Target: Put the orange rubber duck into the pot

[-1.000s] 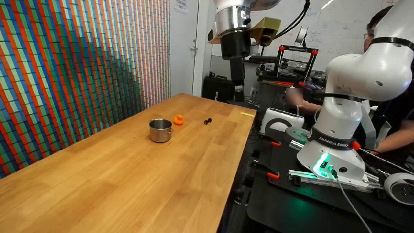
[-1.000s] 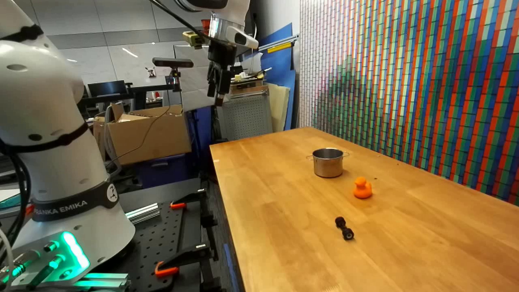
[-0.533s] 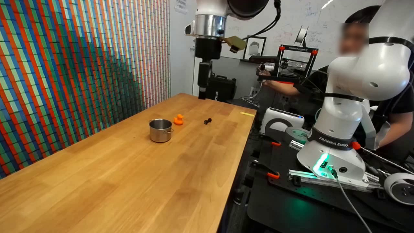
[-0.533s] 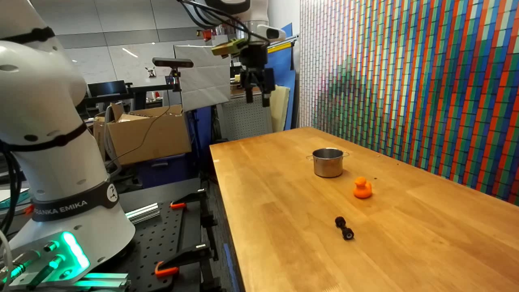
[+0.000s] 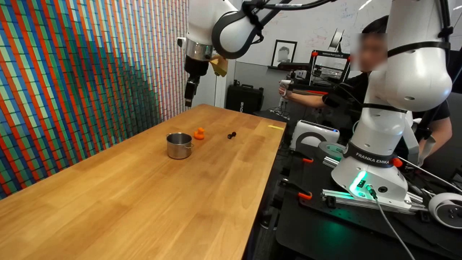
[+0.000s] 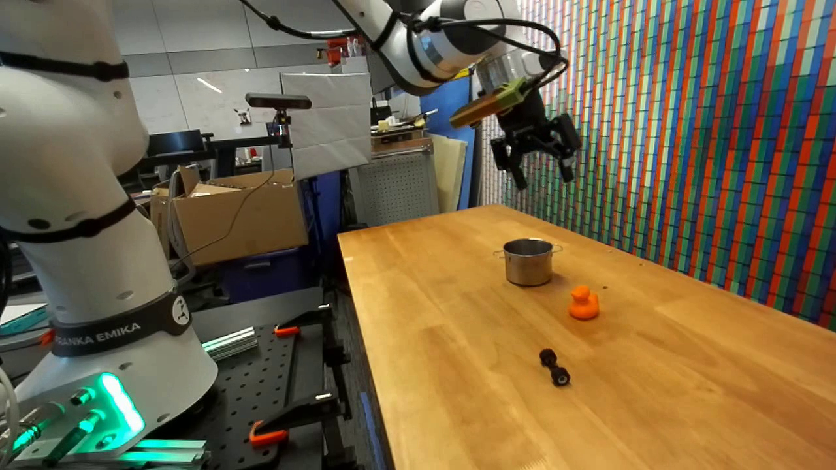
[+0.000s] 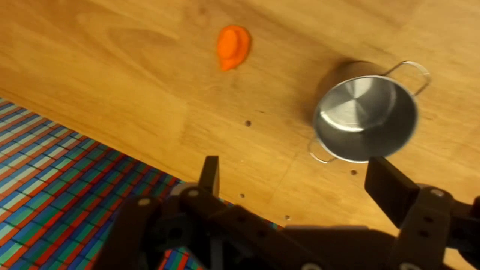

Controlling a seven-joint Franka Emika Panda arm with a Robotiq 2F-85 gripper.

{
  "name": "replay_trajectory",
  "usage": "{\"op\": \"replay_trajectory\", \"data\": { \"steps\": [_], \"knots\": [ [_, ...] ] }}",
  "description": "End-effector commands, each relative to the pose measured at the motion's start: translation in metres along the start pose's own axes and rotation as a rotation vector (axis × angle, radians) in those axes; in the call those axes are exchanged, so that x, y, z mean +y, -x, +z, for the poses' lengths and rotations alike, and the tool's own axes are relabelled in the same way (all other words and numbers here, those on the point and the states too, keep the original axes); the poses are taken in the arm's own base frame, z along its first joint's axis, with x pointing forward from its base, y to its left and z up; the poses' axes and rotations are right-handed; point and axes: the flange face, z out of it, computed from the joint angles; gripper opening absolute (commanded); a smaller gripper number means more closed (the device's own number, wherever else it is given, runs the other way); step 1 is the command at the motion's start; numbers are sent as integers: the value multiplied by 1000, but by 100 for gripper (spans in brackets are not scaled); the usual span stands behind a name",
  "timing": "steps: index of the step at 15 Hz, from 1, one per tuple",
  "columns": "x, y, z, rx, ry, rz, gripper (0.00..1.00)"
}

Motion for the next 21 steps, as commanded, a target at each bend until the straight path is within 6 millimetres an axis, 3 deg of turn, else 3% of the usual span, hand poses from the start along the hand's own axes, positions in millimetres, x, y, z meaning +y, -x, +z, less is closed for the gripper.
{"op": "replay_trajectory", "data": {
  "steps": [1, 4, 7, 13, 21],
  "knots": [
    [55, -27, 64, -1, 87, 24, 100],
    [75, -21, 107, -58, 89, 71, 100],
    [74, -9, 139, -120, 65, 107, 100],
    [49, 3, 161, -154, -34, 229, 100],
    [41, 36, 193, -219, -41, 270, 100]
  ]
}}
